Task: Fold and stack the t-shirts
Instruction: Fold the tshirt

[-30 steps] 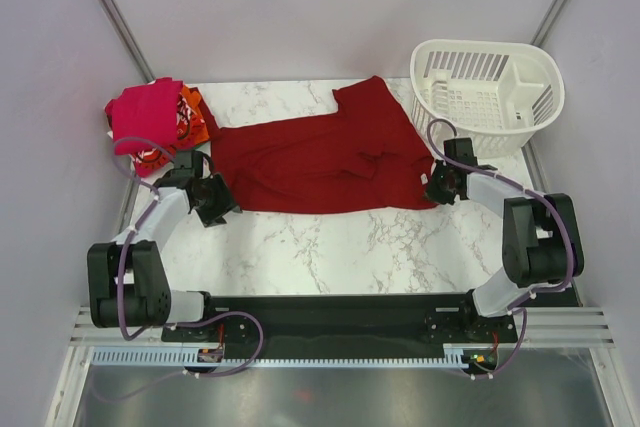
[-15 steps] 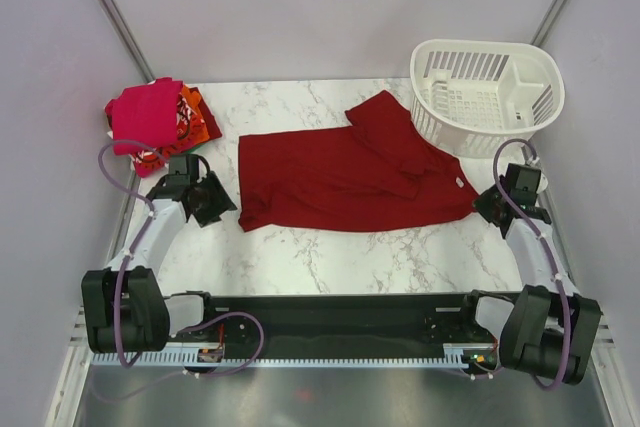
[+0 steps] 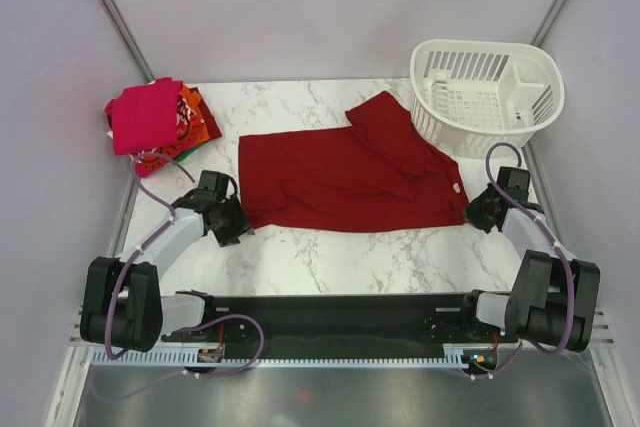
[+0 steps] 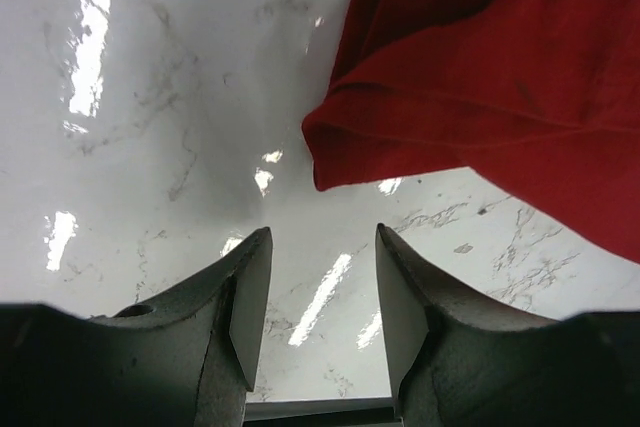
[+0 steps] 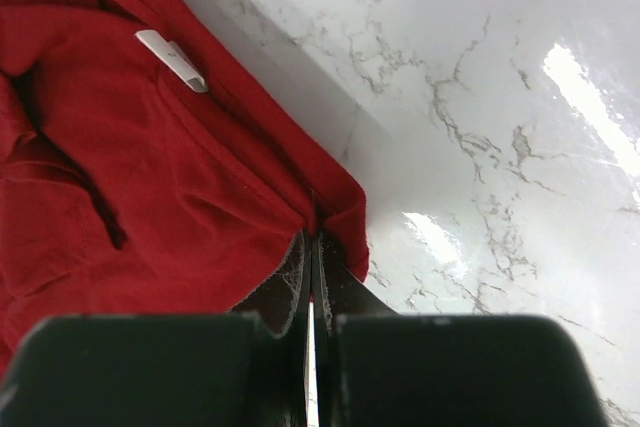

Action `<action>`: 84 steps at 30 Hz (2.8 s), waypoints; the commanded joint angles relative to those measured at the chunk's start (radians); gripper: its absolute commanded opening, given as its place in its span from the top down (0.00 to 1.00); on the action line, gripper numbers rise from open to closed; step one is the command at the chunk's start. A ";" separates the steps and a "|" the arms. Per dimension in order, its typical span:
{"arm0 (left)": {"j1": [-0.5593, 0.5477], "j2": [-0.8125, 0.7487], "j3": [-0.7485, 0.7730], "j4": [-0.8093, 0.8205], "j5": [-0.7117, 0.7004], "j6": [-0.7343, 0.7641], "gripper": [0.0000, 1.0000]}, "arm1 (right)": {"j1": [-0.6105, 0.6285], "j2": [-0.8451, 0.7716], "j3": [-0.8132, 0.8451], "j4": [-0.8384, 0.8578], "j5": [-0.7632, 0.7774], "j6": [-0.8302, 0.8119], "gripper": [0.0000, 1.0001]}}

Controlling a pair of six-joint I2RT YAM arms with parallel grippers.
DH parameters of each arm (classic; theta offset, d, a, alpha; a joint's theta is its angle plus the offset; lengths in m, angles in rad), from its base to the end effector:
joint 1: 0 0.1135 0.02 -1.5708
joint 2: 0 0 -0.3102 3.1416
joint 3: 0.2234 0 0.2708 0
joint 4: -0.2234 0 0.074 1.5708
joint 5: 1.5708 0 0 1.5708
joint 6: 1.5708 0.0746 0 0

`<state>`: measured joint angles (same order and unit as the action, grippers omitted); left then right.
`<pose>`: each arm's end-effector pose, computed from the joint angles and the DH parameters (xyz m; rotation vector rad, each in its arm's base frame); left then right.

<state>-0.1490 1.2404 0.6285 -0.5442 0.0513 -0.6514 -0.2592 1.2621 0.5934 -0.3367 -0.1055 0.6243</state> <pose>0.2267 -0.0379 0.1684 -0.6727 2.6816 -0.2919 0.2432 -0.0564 0.1673 1.0719 2.3595 0.2712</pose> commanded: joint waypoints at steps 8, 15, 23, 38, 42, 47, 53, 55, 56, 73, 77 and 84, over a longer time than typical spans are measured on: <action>-0.064 -0.004 -0.015 0.081 -0.166 -0.077 0.47 | -0.003 0.014 0.002 0.064 -0.062 -0.023 1.00; -0.064 -0.012 -0.015 0.171 -0.196 -0.036 0.48 | -0.002 0.031 -0.007 0.082 -0.082 -0.026 1.00; -0.064 -0.012 -0.029 0.245 -0.182 -0.014 0.50 | -0.002 0.052 -0.006 0.099 -0.099 -0.026 1.00; -0.064 0.048 -0.009 0.270 -0.151 -0.016 0.98 | 0.000 0.054 -0.009 0.102 -0.091 -0.031 1.00; -0.064 -0.027 0.034 0.201 -0.146 0.004 0.98 | 0.000 0.036 -0.006 0.087 -0.073 -0.032 1.00; -0.055 -0.079 0.161 -0.028 -0.147 0.074 0.98 | -0.005 -0.061 0.035 0.018 -0.028 -0.020 1.00; -0.050 -0.081 0.260 -0.296 -0.126 0.148 0.98 | -0.005 -0.157 0.029 -0.035 0.024 0.012 1.00; -0.049 -0.107 0.258 -0.324 -0.076 0.111 0.98 | -0.006 -0.187 0.026 -0.054 0.056 0.020 1.00; -0.050 -0.130 0.267 -0.332 -0.058 0.110 0.98 | -0.006 -0.213 0.031 -0.067 0.093 0.023 1.00; 0.048 -0.334 0.215 -0.548 0.131 0.095 0.78 | -0.097 -0.311 -0.014 -0.131 0.109 0.071 0.96; 0.048 -0.487 0.192 -0.635 0.176 0.091 0.50 | -0.095 -0.381 -0.035 -0.137 0.109 0.064 0.24; 0.048 -0.535 0.247 -0.628 0.172 0.096 0.48 | -0.046 -0.409 0.020 -0.068 -0.022 0.069 0.07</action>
<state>-0.1066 0.6918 0.8455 -1.1885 0.1715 -0.5686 -0.3443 0.8757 0.5625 -0.4725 -0.0494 0.6888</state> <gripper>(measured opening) 0.526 0.930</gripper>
